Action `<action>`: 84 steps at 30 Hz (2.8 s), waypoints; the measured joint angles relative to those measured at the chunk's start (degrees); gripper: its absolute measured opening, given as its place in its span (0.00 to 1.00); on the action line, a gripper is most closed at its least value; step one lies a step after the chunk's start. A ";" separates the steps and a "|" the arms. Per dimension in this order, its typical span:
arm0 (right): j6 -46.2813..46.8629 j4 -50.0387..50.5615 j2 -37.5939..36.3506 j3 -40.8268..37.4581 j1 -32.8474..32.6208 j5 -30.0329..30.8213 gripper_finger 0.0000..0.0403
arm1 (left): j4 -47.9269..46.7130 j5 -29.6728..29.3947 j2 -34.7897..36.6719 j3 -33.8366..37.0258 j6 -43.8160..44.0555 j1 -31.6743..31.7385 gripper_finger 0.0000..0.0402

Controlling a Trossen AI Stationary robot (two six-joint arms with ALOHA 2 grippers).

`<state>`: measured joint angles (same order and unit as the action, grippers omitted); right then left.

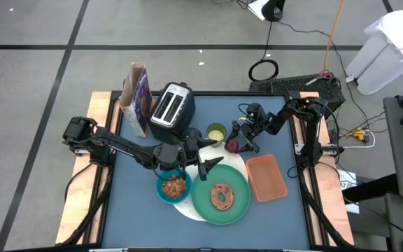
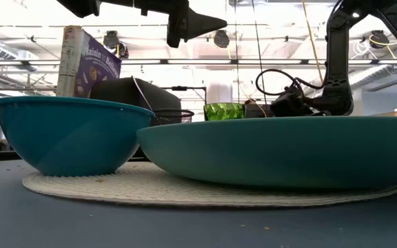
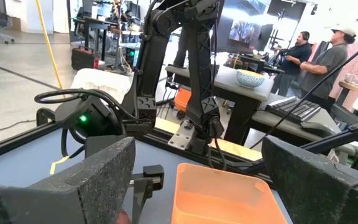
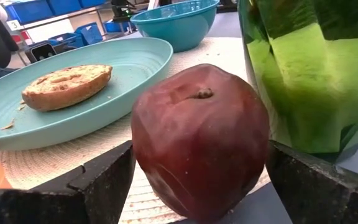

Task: Arrange a breakfast setting
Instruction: Put the red apple on the white mat

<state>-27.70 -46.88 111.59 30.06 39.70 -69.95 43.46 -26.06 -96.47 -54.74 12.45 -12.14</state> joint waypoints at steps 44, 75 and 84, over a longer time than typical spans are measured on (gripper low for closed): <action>10.52 -0.02 -5.86 0.07 2.75 -0.37 0.85 | 0.00 0.00 0.00 -0.02 0.00 0.02 0.88; 9.36 0.00 -5.84 0.04 4.57 10.01 0.85 | 0.00 0.00 0.00 -0.02 0.02 0.02 0.88; 26.80 -1.84 -5.84 0.04 4.48 9.94 0.85 | 0.00 0.01 0.00 -0.02 0.02 0.01 0.88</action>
<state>-0.91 -48.72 105.75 30.11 44.18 -60.01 43.46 -26.06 -96.47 -54.76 12.47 -12.13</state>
